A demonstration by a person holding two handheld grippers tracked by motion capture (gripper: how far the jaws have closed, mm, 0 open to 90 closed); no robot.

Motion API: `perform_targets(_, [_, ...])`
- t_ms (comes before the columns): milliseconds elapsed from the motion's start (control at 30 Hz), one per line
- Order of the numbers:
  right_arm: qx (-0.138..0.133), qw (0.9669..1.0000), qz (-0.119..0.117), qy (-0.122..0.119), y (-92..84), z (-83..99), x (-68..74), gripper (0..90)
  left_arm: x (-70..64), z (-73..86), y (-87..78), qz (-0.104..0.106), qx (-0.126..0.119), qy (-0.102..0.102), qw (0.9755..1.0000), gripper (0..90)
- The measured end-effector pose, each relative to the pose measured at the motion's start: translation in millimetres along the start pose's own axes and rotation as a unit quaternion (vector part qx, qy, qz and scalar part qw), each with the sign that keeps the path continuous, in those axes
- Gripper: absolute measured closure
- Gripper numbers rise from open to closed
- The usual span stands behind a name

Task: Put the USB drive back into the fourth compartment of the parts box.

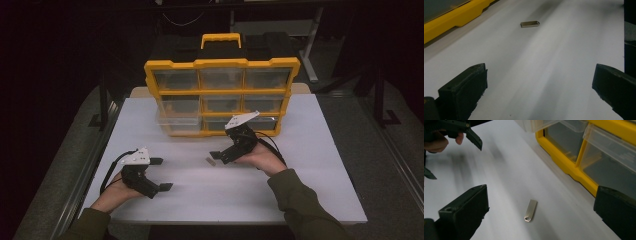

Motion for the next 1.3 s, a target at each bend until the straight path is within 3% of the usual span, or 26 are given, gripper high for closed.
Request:
perform_targets(833, [-0.002, 0.9999, -0.014, -0.01, 16.0, -19.5, 6.8, 0.0, 0.6, -0.4, -0.2, -0.001, -0.004, -0.002, 1.0, 0.0])
perform_targets(1300, [0.006, 0.9999, -0.008, -0.011, 22.6, -18.8, 6.8, 0.0, 0.5, -0.5, -0.2, -0.003, -0.003, -0.001, 1.0, 0.0])
Point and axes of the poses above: each handheld gripper's, and its own axes: y roughly forward along the jaws, z roughly out of its underside, x roughly to its left, the point moved 7 cm from there along y, roughly forward along the jaws, and after that the axes turned 10 degrees about y, right-handed, at the moved point
